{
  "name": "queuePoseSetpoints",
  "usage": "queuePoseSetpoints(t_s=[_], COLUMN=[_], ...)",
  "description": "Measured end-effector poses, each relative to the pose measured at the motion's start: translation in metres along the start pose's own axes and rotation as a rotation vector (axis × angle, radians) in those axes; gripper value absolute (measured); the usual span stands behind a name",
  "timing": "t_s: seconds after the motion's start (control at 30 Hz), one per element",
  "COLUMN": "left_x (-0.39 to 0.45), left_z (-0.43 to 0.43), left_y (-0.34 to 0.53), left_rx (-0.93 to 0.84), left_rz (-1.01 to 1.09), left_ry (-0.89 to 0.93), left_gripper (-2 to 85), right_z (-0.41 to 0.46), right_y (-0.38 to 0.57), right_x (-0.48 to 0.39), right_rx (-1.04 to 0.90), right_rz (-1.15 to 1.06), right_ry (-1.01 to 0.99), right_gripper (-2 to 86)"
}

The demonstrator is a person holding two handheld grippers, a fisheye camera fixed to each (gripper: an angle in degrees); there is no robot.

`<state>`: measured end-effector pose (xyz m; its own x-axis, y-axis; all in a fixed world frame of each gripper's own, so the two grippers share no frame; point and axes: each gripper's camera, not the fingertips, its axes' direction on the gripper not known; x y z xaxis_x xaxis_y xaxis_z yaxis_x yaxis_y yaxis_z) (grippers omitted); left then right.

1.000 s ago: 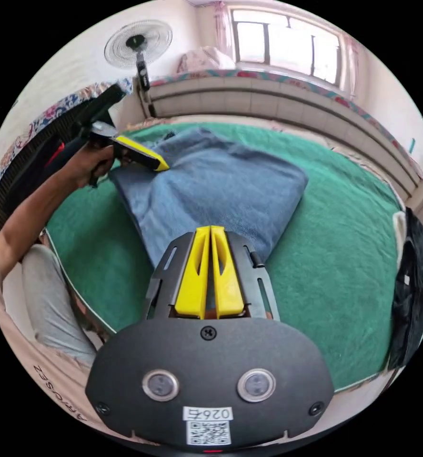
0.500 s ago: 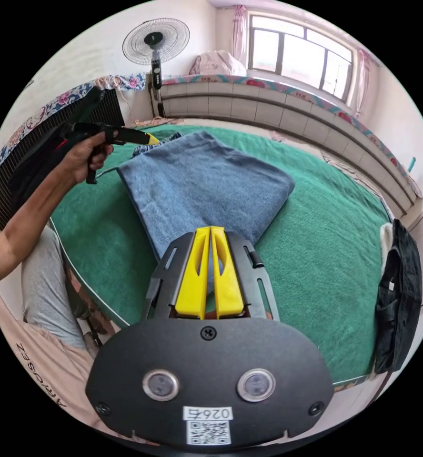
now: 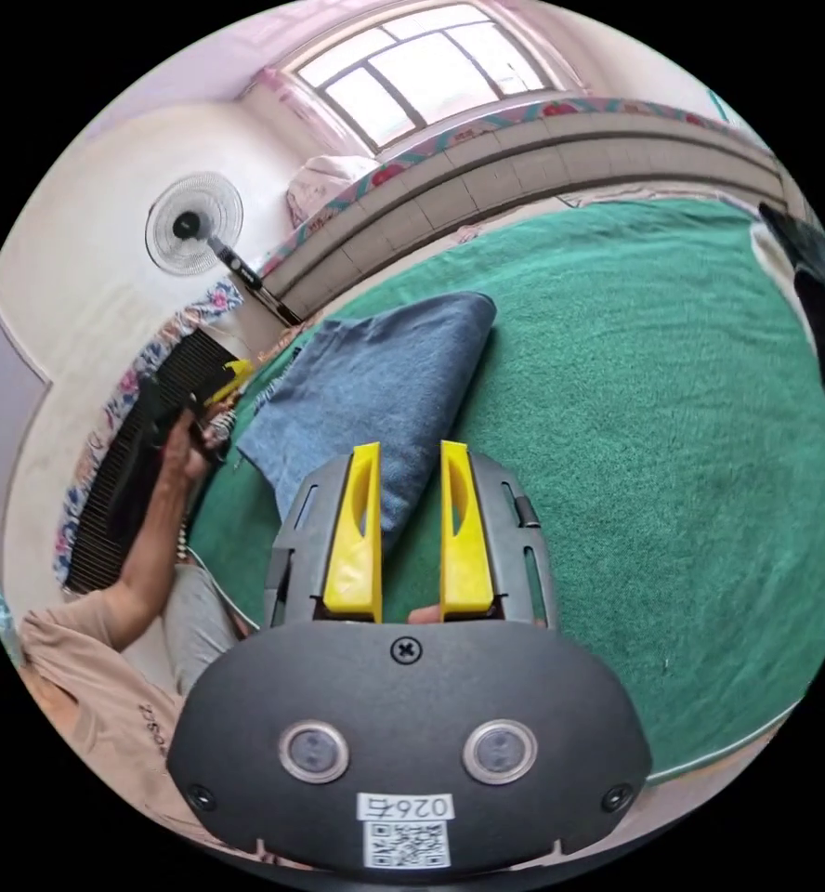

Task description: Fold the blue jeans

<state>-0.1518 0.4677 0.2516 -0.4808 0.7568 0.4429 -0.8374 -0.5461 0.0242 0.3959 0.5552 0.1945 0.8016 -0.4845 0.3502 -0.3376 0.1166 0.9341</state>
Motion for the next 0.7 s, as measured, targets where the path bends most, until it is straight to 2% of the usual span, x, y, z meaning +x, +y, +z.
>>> queuePoseSetpoints(t_s=[0.1, 0.17, 0.3, 0.37, 0.5, 0.57, 0.7], left_x=[-0.026, -0.031, -0.018, -0.013, -0.027, -0.033, -0.01], left_z=[0.045, 0.062, 0.077, 0.083, 0.081, 0.079, 0.107], left_y=[0.008, 0.013, 0.002, 0.0, -0.007, -0.008, -0.005], left_rx=[-0.154, -0.17, -0.258, -0.286, -0.256, -0.287, -0.547], left_rz=[-0.083, -0.095, 0.013, 0.069, -0.01, -0.072, 0.037], left_ry=[0.122, 0.135, 0.007, -0.059, 0.05, 0.164, 0.421], left_gripper=[20.1, 23.0, 23.5, 19.3, 11.6, 9.4, 8.3], right_z=[-0.021, -0.019, -0.013, -0.002, -0.006, -0.047, -0.141], right_y=[-0.067, -0.124, -0.21, -0.263, -0.327, -0.359, -0.385], right_x=[-0.004, -0.011, -0.047, -0.082, -0.149, -0.198, -0.264], right_rx=[-0.03, -0.074, -0.088, -0.104, -0.132, -0.111, -0.112], right_rz=[0.07, 0.131, 0.187, 0.224, 0.206, 0.138, -0.008], right_ry=[-0.068, -0.146, -0.279, -0.307, -0.307, -0.3, -0.191], right_gripper=[9.5, 11.3, 11.2, 9.0, 2.9, 0.7, 0.1])
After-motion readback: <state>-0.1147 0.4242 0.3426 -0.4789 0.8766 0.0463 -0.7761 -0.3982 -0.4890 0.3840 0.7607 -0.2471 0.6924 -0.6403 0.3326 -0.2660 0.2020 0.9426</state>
